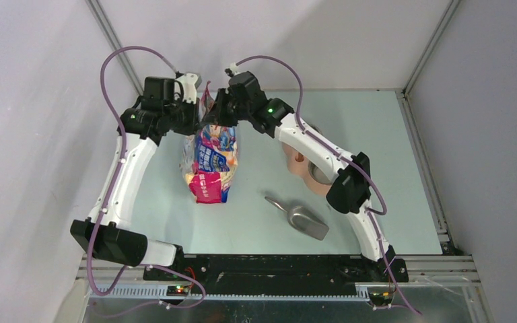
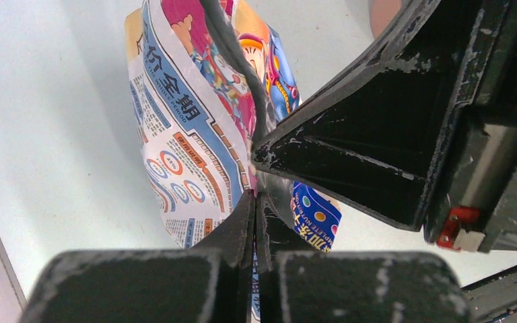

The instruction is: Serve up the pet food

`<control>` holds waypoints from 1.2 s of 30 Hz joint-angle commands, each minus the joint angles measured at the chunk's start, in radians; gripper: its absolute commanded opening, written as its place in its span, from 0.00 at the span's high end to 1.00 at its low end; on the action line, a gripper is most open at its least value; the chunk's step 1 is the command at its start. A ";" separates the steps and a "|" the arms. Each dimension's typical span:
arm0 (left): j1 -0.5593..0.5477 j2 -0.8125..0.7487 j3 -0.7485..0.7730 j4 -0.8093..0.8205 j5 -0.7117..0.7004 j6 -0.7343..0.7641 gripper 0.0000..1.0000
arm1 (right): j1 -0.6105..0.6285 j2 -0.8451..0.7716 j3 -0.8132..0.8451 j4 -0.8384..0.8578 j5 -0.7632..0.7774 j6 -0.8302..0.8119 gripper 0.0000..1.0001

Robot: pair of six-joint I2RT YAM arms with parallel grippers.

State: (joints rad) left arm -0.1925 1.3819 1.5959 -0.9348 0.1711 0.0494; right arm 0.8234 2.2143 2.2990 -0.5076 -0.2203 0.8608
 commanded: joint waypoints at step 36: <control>-0.010 0.064 0.142 0.059 -0.099 -0.069 0.42 | 0.015 -0.125 -0.006 0.015 0.236 -0.520 0.61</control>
State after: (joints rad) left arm -0.2028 1.3575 1.6810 -0.8898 0.0429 0.0383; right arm 0.8341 2.0418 2.2051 -0.5785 0.0238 0.4053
